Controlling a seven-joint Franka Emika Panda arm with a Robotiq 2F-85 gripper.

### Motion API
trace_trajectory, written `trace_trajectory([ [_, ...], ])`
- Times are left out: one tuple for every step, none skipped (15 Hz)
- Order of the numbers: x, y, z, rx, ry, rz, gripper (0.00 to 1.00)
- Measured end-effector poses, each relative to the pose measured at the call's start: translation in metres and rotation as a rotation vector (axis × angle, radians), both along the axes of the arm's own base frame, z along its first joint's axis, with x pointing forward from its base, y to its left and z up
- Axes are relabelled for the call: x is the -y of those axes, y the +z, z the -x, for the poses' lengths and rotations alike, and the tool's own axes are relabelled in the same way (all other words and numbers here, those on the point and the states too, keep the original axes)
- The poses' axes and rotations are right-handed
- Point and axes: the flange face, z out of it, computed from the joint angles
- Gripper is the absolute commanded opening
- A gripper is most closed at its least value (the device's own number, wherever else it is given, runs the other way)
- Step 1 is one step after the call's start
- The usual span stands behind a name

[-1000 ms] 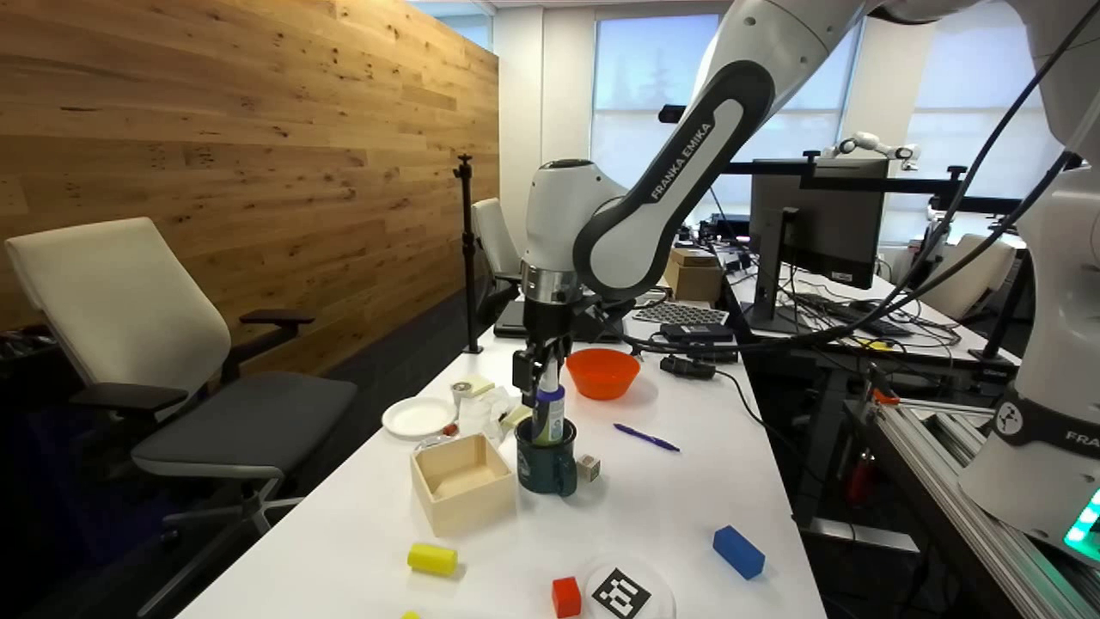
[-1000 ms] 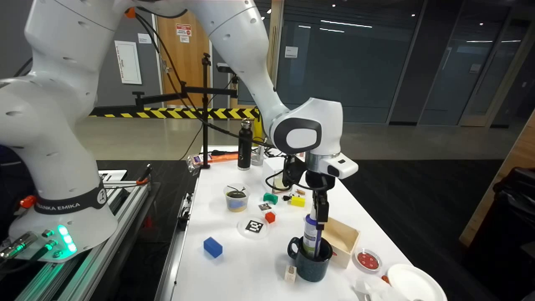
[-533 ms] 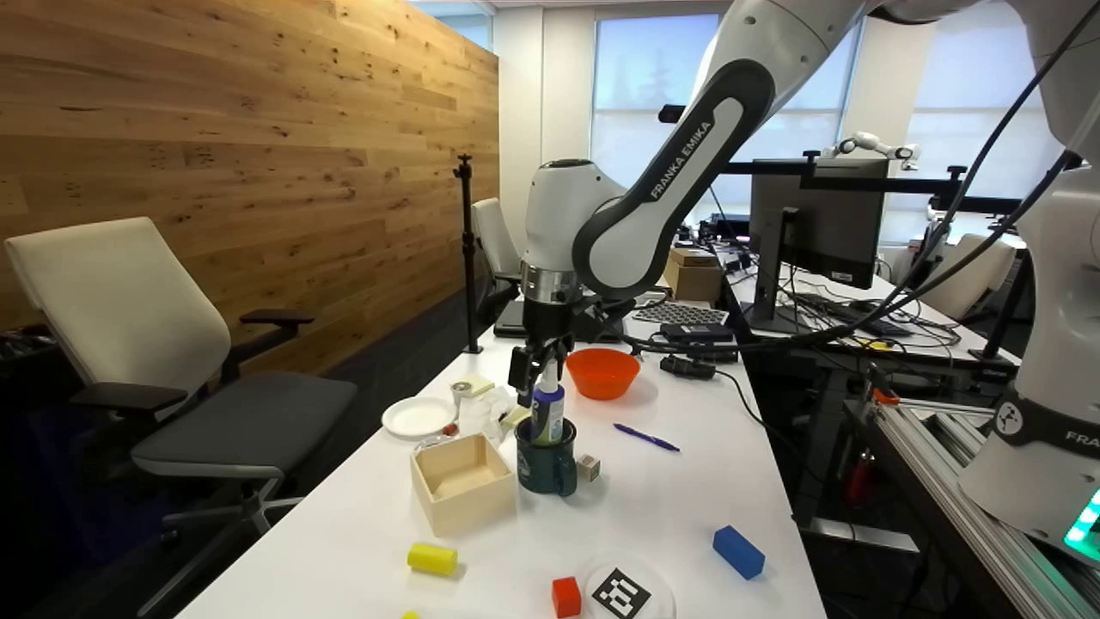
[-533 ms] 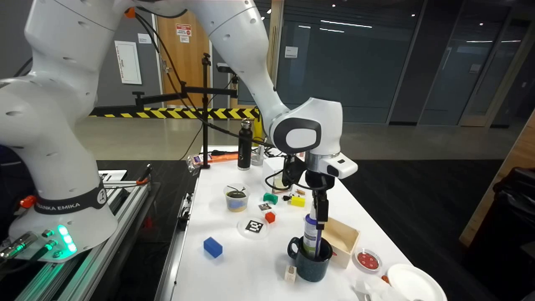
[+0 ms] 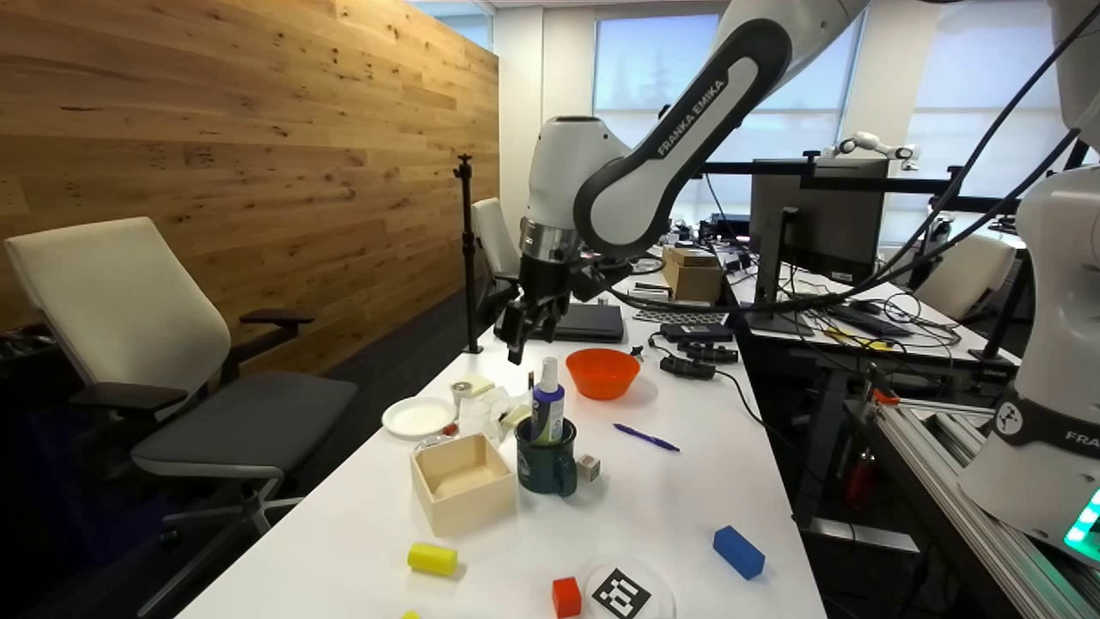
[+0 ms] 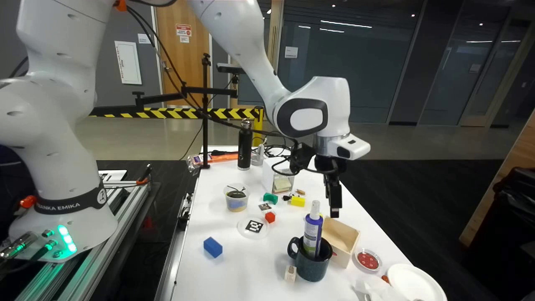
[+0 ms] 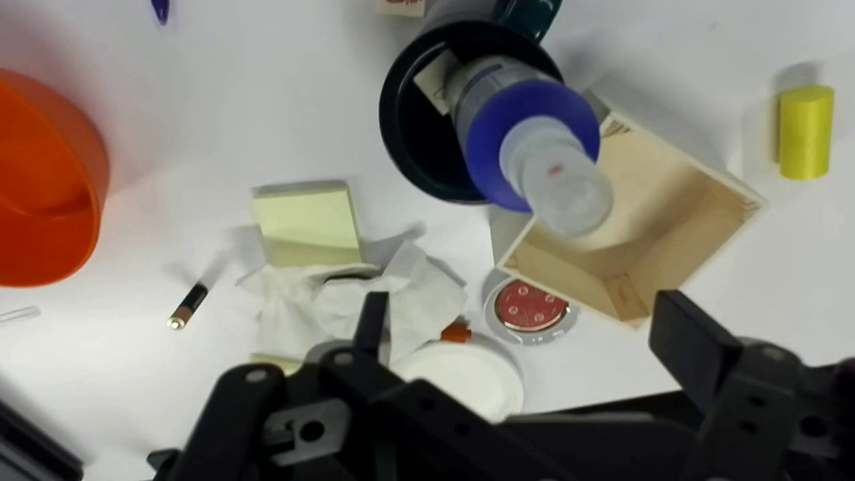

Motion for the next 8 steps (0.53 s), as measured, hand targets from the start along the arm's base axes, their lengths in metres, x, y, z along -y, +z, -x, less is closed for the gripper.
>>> trace_trajectory([
  [0.003,0.016,-0.001,0.023,0.000,0.005,1.00],
  [0.003,0.031,-0.001,0.044,0.005,0.010,1.00],
  [0.001,0.044,-0.001,0.060,0.015,0.016,1.00],
  [-0.003,0.055,-0.001,0.075,0.027,0.017,1.00],
  [-0.011,0.063,0.001,0.087,0.043,0.014,1.00],
  [-0.022,0.069,0.003,0.094,0.064,0.008,1.00],
  [-0.035,0.074,0.006,0.099,0.089,0.002,1.00],
  [-0.048,0.077,0.011,0.101,0.114,-0.005,1.00],
])
